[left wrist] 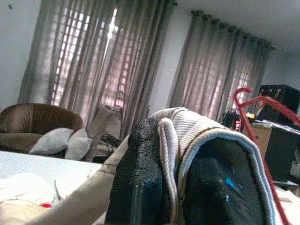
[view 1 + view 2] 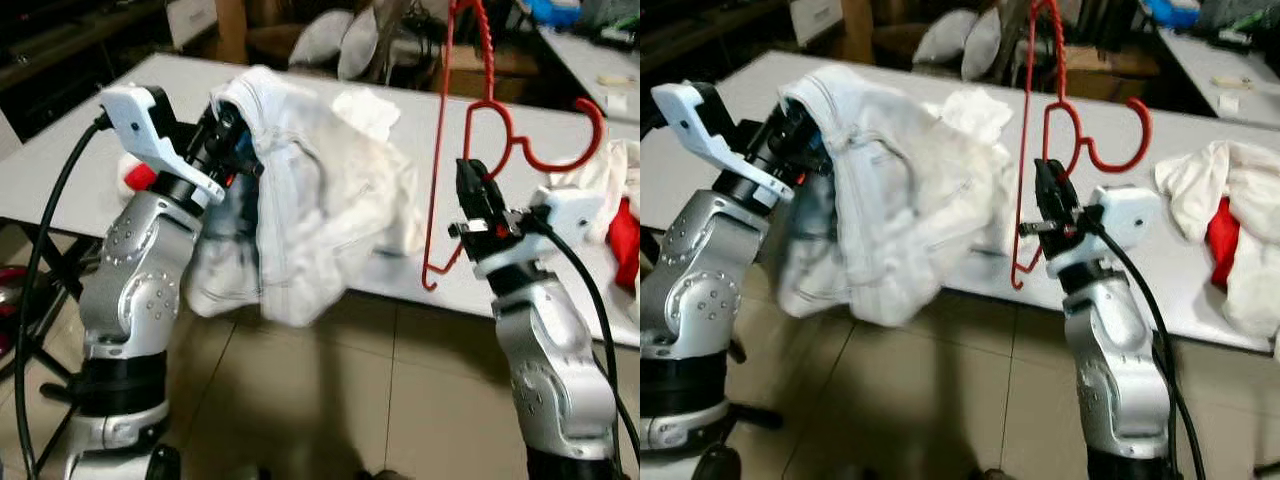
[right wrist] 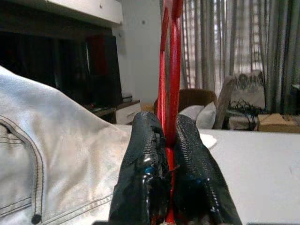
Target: Hang hanger
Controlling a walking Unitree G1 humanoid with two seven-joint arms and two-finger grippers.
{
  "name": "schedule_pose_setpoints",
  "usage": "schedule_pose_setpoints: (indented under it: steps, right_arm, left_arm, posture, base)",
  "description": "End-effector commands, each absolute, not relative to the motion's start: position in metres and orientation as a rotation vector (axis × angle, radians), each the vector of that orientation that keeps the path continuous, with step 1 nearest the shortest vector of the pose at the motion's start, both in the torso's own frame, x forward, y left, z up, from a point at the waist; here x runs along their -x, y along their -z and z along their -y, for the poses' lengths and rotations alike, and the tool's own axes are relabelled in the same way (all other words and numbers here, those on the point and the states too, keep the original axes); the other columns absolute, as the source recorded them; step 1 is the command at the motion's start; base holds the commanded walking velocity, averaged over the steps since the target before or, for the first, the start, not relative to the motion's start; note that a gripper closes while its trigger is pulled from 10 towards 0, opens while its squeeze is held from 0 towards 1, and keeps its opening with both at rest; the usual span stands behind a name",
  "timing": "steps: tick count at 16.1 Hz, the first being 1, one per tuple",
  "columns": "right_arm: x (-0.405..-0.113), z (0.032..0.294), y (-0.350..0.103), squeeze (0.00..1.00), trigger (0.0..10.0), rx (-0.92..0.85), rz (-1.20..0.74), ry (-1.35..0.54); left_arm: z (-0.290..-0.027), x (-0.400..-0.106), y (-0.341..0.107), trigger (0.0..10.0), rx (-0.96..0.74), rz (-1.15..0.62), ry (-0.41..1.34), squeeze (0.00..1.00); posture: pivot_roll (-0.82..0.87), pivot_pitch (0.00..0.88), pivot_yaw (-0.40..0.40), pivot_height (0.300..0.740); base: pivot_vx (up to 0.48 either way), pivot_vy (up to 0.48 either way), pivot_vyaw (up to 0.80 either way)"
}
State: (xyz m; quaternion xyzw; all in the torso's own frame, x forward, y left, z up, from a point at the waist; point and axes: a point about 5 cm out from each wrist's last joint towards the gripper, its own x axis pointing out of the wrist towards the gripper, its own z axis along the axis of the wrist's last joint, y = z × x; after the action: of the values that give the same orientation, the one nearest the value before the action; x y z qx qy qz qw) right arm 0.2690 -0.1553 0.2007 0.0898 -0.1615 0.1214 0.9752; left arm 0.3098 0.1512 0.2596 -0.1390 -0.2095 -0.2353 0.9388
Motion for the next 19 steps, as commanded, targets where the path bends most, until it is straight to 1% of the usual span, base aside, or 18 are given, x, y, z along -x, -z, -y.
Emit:
schedule_pose_setpoints:
  steps: [1,6,8,9,10,11,12,13,14,15,16,17,19]
  right_arm:
    - [-0.270,0.157,-0.202,0.00,10.0,-0.182,0.324,-0.242]
    - [-0.272,0.160,-0.203,0.00,10.0,-0.172,0.326,-0.238]
    - [-0.272,0.161,-0.204,0.00,10.0,-0.168,0.326,-0.237]
    - [-0.272,0.161,-0.204,0.00,10.0,-0.167,0.325,-0.238]
    - [-0.270,0.161,-0.204,0.00,10.0,-0.162,0.325,-0.241]
    - [-0.269,0.162,-0.204,0.00,10.0,-0.158,0.323,-0.245]
    - [-0.265,0.164,-0.203,0.00,10.0,-0.149,0.317,-0.259]
    - [-0.262,0.166,-0.202,0.00,10.0,-0.142,0.310,-0.281]
    - [-0.260,0.167,-0.201,0.00,10.0,-0.137,0.305,-0.296]
    - [-0.252,0.167,-0.199,0.00,10.0,-0.111,0.267,-0.397]
    - [-0.249,0.167,-0.196,0.00,10.0,-0.095,0.235,-0.455]
    - [-0.242,0.168,-0.189,0.00,10.0,-0.037,0.162,-0.535]
    - [-0.236,0.173,-0.178,0.00,10.0,0.012,0.057,-0.593]
  left_arm:
    - [-0.148,-0.310,-0.262,10.0,0.269,0.440,0.478,0.00]
    - [-0.142,-0.307,-0.266,10.0,0.265,0.444,0.503,0.00]
    - [-0.139,-0.306,-0.265,10.0,0.263,0.437,0.534,0.00]
    - [-0.138,-0.307,-0.257,10.0,0.228,0.402,0.545,0.00]
    - [-0.135,-0.305,-0.247,10.0,0.221,0.354,0.593,0.00]
    - [-0.131,-0.302,-0.238,2.8,0.204,0.313,0.662,0.00]
    - [-0.124,-0.292,-0.221,0.0,0.165,0.215,0.819,0.00]
    - [-0.119,-0.280,-0.204,0.0,0.134,0.076,0.971,0.00]
    - [-0.117,-0.272,-0.192,0.0,0.119,-0.025,1.063,0.00]
    - [-0.123,-0.249,-0.149,0.0,-0.029,-0.404,1.201,0.00]
    - [-0.128,-0.243,-0.134,0.0,-0.078,-0.519,1.213,0.00]
    - [-0.134,-0.246,-0.113,0.0,-0.128,-0.629,1.121,0.00]
    - [-0.137,-0.274,-0.102,0.0,-0.118,-0.602,0.856,0.00]
  posture:
    - [-0.02,0.000,-0.026,0.740]
    - [-0.02,0.000,-0.025,0.740]
    - [-0.02,0.000,-0.023,0.740]
    - [-0.03,0.000,-0.022,0.740]
    - [-0.03,0.000,-0.020,0.740]
    - [-0.04,0.000,-0.020,0.740]
    - [-0.04,0.000,-0.021,0.740]
    - [-0.04,0.000,-0.020,0.740]
    - [-0.04,0.000,-0.021,0.740]
    - [-0.05,0.000,-0.016,0.740]
    - [-0.05,0.000,-0.015,0.740]
    - [-0.05,0.000,-0.014,0.740]
    - [-0.06,0.000,-0.004,0.740]
  base:
    - [-0.356,0.000,0.00]
    - [-0.328,0.000,0.00]
    - [0.000,0.000,0.00]
    - [0.000,0.000,0.00]
    - [0.000,0.000,0.00]
    - [0.000,0.000,0.00]
    - [0.000,0.000,0.00]
    - [0.000,0.000,0.00]
    - [0.000,0.000,0.00]
    - [0.000,0.000,0.00]
    - [0.000,0.000,0.00]
    - [0.000,0.000,0.00]
    - [0.000,0.000,0.00]
